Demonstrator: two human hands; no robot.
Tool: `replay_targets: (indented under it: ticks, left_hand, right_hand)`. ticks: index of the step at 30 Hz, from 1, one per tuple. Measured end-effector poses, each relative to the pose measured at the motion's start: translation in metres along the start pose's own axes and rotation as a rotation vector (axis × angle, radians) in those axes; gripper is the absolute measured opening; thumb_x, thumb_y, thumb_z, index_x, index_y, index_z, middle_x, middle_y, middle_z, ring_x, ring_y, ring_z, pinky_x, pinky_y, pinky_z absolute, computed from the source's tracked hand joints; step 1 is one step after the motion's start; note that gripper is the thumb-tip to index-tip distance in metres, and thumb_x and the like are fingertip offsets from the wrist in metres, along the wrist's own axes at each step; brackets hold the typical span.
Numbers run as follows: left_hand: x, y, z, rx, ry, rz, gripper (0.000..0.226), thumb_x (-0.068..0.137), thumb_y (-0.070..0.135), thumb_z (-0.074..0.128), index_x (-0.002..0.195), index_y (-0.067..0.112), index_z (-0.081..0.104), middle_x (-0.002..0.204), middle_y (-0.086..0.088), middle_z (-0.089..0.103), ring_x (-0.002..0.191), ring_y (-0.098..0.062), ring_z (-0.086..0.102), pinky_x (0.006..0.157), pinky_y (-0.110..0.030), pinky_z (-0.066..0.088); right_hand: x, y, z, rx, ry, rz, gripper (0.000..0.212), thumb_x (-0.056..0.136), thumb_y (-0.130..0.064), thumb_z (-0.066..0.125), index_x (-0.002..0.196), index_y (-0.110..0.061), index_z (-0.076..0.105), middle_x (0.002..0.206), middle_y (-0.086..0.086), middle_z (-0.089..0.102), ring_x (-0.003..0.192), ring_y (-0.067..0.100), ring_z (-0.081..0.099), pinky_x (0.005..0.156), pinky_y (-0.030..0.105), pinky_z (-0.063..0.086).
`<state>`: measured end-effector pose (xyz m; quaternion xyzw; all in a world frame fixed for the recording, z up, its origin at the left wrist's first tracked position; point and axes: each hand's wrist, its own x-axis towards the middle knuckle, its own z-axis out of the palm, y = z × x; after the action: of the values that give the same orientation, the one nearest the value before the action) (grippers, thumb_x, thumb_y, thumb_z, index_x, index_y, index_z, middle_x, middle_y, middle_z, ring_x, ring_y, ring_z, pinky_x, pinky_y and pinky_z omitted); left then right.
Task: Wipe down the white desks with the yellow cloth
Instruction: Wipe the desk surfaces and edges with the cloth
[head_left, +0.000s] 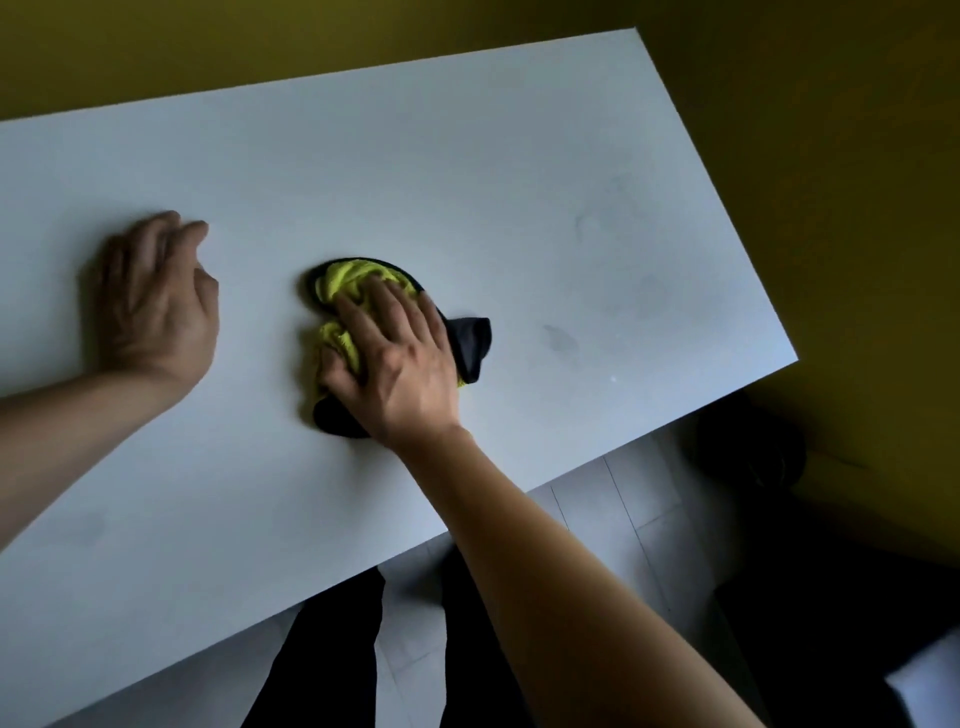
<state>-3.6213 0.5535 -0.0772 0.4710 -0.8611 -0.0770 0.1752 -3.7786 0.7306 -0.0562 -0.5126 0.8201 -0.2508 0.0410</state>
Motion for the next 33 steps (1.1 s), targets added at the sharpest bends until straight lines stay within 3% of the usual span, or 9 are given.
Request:
replay_targets:
  ticks: [3, 10, 18, 21, 24, 30, 33]
  left_hand:
    - [-0.016, 0.037, 0.001, -0.037, -0.003, -0.061, 0.046, 0.099, 0.023, 0.036, 0.139, 0.008, 0.054, 0.151, -0.021, 0.046, 0.133, -0.044, 0.044, 0.115, -0.053, 0.030]
    - [-0.042, 0.160, 0.035, -0.039, -0.105, 0.150, 0.052, 0.098, 0.023, 0.041, 0.147, 0.008, 0.047, 0.158, -0.019, 0.041, 0.144, -0.042, 0.038, 0.121, -0.051, 0.026]
    - [-0.029, 0.206, 0.052, -0.009, -0.144, 0.133, 0.059, 0.096, 0.026, 0.038, 0.153, 0.010, 0.041, 0.164, -0.017, 0.035, 0.150, -0.038, 0.030, 0.125, -0.049, 0.019]
    - [-0.020, 0.231, 0.059, -0.015, -0.149, 0.257, 0.057, 0.098, 0.022, 0.041, 0.152, 0.007, 0.042, 0.162, -0.019, 0.036, 0.150, -0.038, 0.033, 0.127, -0.049, 0.019]
    - [-0.016, 0.255, 0.068, -0.031, -0.163, 0.296, 0.055, 0.099, 0.017, 0.040, 0.153, 0.004, 0.043, 0.162, -0.020, 0.036, 0.151, -0.037, 0.033, 0.127, -0.049, 0.019]
    - [-0.020, 0.254, 0.071, -0.002, -0.062, -0.014, 0.054, 0.100, 0.019, 0.034, 0.152, 0.009, 0.044, 0.164, -0.016, 0.036, 0.153, -0.036, 0.030, 0.127, -0.047, 0.020]
    - [-0.018, 0.258, 0.072, -0.003, -0.091, -0.021, 0.056, 0.099, 0.022, 0.032, 0.153, 0.011, 0.043, 0.165, -0.013, 0.034, 0.154, -0.034, 0.029, 0.127, -0.045, 0.018]
  right_hand:
    - [-0.009, 0.026, -0.014, -0.019, -0.003, 0.014, 0.052, 0.089, -0.045, 0.063, 0.136, -0.024, 0.062, 0.148, 0.010, 0.052, 0.140, 0.025, 0.044, 0.119, 0.046, 0.026]
    - [-0.029, 0.175, -0.096, -0.138, 0.072, 0.250, 0.054, 0.089, -0.047, 0.057, 0.138, -0.025, 0.060, 0.147, 0.012, 0.052, 0.136, 0.030, 0.046, 0.118, 0.043, 0.030]
    - [-0.009, 0.344, -0.185, -0.201, 0.158, 0.574, 0.055, 0.093, -0.046, 0.042, 0.143, -0.024, 0.052, 0.149, 0.010, 0.048, 0.132, 0.033, 0.046, 0.114, 0.043, 0.032]
    - [-0.008, 0.335, -0.181, -0.216, 0.174, 0.629, 0.055, 0.095, -0.044, 0.043, 0.145, -0.024, 0.049, 0.151, 0.010, 0.045, 0.136, 0.032, 0.043, 0.117, 0.044, 0.028]
    - [-0.022, 0.287, -0.162, -0.214, 0.131, 0.462, 0.056, 0.092, -0.040, 0.046, 0.143, -0.018, 0.053, 0.150, 0.015, 0.046, 0.137, 0.034, 0.043, 0.118, 0.045, 0.029]
    - [-0.062, 0.151, -0.096, -0.024, -0.102, -0.030, 0.057, 0.089, -0.045, 0.055, 0.141, -0.021, 0.056, 0.151, 0.013, 0.046, 0.143, 0.032, 0.039, 0.121, 0.049, 0.021]
    - [-0.056, 0.157, -0.094, 0.006, -0.119, -0.093, 0.054, 0.092, -0.046, 0.055, 0.140, -0.022, 0.058, 0.151, 0.011, 0.048, 0.143, 0.028, 0.041, 0.120, 0.048, 0.024]
